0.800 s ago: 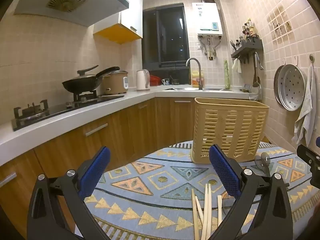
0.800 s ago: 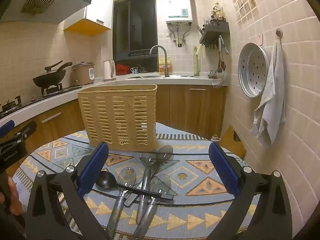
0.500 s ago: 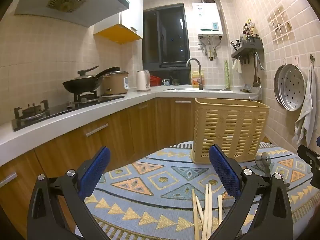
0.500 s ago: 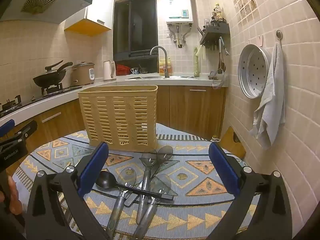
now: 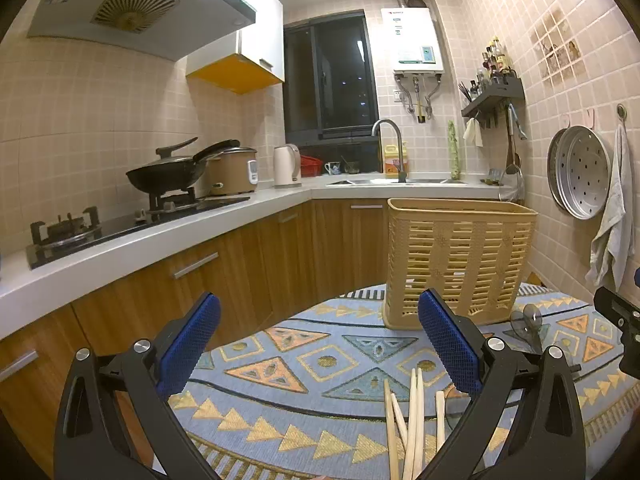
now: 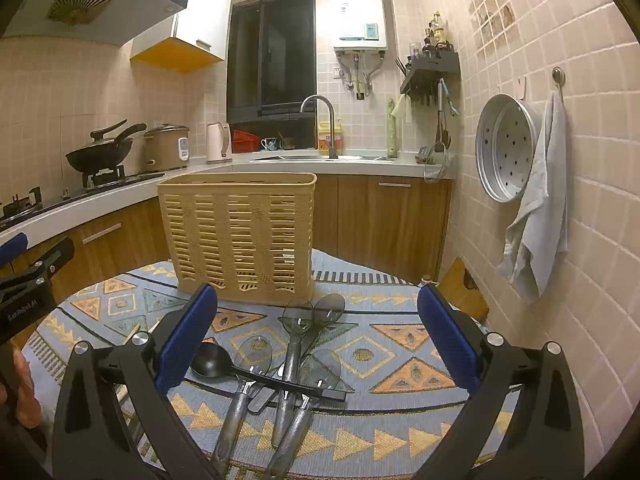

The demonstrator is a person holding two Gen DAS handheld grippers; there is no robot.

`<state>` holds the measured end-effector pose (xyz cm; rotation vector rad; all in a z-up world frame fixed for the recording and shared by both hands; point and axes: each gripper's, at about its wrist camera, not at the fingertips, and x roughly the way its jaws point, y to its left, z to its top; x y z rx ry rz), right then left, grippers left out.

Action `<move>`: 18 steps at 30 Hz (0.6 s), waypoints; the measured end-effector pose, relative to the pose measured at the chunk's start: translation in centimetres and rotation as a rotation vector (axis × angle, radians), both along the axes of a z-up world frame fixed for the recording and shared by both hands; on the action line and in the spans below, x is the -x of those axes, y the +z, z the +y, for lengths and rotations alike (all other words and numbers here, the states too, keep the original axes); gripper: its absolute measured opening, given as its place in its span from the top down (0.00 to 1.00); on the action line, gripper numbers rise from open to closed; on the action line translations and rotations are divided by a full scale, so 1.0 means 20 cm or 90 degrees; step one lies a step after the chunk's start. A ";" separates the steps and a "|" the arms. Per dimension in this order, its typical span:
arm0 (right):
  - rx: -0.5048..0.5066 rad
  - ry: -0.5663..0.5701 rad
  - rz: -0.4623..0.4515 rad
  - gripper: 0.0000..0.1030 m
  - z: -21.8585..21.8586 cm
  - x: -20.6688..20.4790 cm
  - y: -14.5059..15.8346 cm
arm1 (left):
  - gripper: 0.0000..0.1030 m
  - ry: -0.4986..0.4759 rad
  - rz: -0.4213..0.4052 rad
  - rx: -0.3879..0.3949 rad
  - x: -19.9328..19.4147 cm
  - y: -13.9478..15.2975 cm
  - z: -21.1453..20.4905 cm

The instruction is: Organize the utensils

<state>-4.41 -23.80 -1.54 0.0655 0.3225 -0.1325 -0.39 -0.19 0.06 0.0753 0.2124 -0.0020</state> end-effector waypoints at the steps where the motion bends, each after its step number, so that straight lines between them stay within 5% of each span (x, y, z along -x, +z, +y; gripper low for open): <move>1: 0.001 0.000 0.000 0.07 0.00 0.00 0.00 | 0.07 0.000 0.000 0.001 0.00 0.00 0.00; 18: 0.005 0.002 0.004 0.07 0.01 -0.01 -0.01 | 0.07 -0.002 0.001 -0.004 0.01 0.00 -0.01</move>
